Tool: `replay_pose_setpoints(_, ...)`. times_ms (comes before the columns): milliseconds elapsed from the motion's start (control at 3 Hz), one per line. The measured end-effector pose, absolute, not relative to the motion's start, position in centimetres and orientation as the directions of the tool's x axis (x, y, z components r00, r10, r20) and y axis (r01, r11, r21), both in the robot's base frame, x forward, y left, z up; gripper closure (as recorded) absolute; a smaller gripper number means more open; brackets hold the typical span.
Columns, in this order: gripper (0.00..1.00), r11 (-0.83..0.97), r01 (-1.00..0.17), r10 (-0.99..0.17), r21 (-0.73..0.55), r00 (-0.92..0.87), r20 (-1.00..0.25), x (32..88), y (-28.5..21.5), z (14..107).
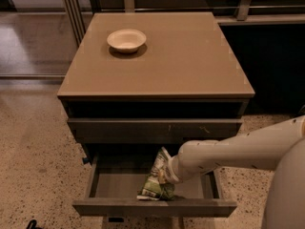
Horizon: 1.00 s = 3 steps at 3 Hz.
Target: Pick green jalapeno chip bag from middle drawer and place on counter
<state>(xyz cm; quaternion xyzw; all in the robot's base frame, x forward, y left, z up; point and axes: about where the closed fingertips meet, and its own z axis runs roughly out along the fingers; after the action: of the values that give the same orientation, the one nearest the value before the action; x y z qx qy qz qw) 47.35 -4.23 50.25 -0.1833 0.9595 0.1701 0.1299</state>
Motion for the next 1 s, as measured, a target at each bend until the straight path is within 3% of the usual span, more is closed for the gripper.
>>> replay_pose_setpoints(1000,1.00,0.776,-0.579,-0.450,0.251,-0.786,-0.424,44.0,-1.1,62.9)
